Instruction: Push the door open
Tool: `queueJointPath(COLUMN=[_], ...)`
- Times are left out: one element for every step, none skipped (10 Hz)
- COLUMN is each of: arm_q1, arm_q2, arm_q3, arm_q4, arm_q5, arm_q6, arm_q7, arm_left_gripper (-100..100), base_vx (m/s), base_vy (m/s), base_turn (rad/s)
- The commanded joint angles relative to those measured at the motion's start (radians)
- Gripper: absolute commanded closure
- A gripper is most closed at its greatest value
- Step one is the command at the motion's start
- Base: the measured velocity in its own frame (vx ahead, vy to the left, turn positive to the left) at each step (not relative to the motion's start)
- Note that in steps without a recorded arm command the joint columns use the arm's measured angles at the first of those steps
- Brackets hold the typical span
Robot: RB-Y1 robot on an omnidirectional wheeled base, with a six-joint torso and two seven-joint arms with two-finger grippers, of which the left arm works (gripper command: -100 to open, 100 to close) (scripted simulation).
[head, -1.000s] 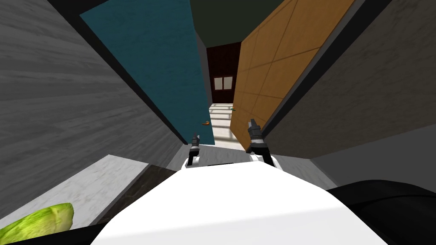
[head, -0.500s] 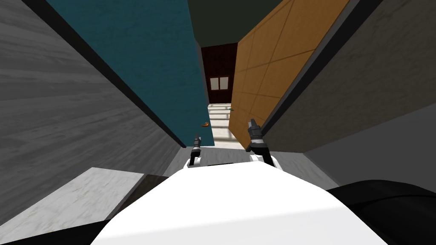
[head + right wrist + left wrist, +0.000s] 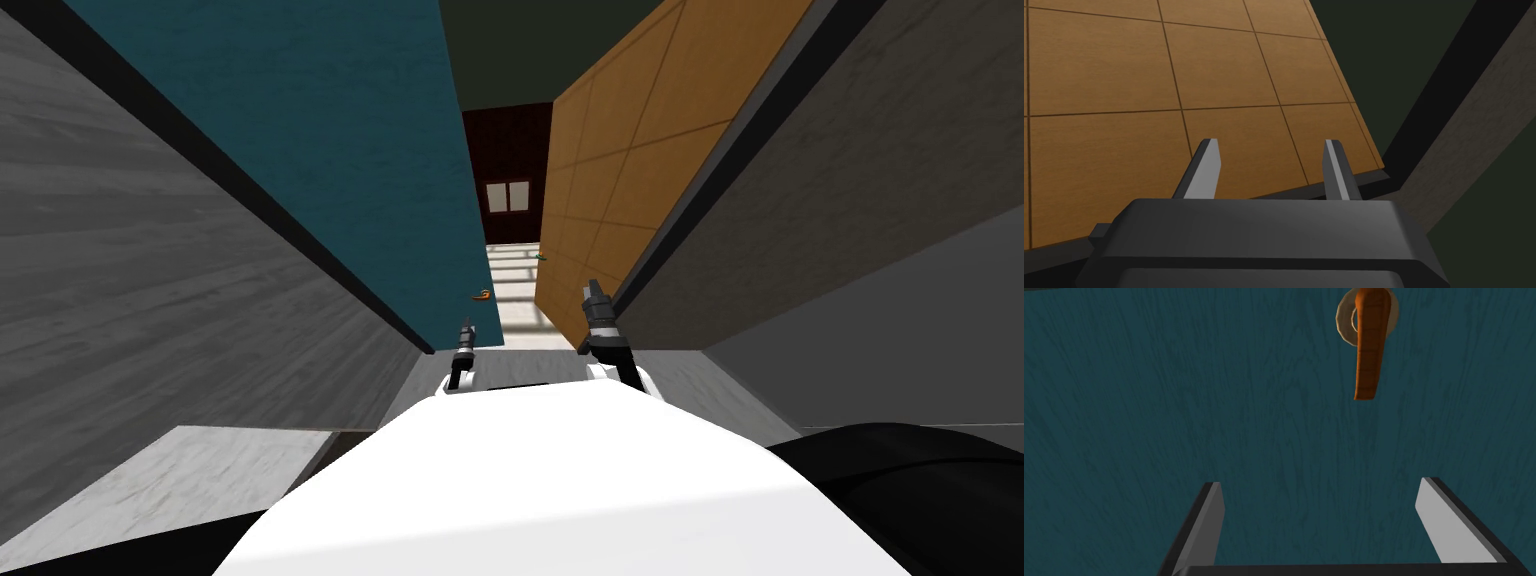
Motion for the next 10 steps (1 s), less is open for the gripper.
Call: queueJointPath(arm_q1=[-0.012,-0.025,-0.031,-0.037,-0.046,-0.051,-0.058,-0.06,-0.064,-0.059], arm_q2=[-0.008,-0.015,-0.018,-0.021,-0.027,-0.03,-0.035,-0.037,-0.04,-0.038], arm_q3=[0.001,0.003,0.003,0.004,0.005,0.006,0.006,0.007,0.007,0.006], arm_q4=[0.04,0.078,0.097,0.115,0.142,0.155,0.176,0.182,0.195,0.183], arm_q5=[-0.001,-0.002,-0.003,-0.003,-0.004,-0.004,-0.004,-0.005,-0.005,-0.005], arm_q6=[-0.007,-0.01,-0.011,-0.013,-0.015,-0.016,-0.018,-0.018,-0.019,-0.016], arm_q7=[-0.003,-0.005,-0.007,-0.007,-0.009,-0.01,-0.011,-0.011,-0.012,-0.011], arm_left_gripper=[-100,-100,-100,-100,-100,-100,-100,-100,-100,-100], base_vx=[0.045,0.063,0.046,0.027,0.032,0.03,0.034,0.022,0.014,0.007], base_vy=[0.088,0.115,0.116,0.091,0.091,0.08,0.069,0.058,0.057,0.027], base_turn=[-0.115,-0.151,-0.124,-0.096,-0.107,-0.087,-0.084,-0.054,-0.046,-0.012])
